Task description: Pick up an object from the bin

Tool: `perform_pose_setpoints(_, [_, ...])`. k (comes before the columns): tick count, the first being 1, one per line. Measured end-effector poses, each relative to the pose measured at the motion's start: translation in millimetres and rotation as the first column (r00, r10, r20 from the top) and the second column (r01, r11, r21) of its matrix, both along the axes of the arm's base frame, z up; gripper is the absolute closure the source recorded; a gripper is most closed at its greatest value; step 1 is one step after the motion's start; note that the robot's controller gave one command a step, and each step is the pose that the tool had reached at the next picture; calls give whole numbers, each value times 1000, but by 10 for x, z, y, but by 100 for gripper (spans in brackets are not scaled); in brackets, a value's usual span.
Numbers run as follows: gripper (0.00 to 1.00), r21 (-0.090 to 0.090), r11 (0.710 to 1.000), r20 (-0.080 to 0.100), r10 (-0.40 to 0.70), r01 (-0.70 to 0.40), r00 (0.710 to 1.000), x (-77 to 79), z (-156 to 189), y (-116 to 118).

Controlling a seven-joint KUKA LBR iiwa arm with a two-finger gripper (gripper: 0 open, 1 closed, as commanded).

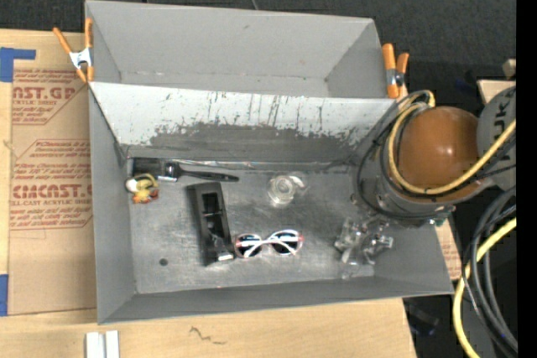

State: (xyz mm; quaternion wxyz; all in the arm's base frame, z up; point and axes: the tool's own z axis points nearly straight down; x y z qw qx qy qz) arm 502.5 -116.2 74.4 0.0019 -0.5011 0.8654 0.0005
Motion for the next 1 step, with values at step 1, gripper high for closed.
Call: perform_pose_setpoints(1, [100, 1, 1000, -9, 1, -1, 1000, -19, 174, 10])
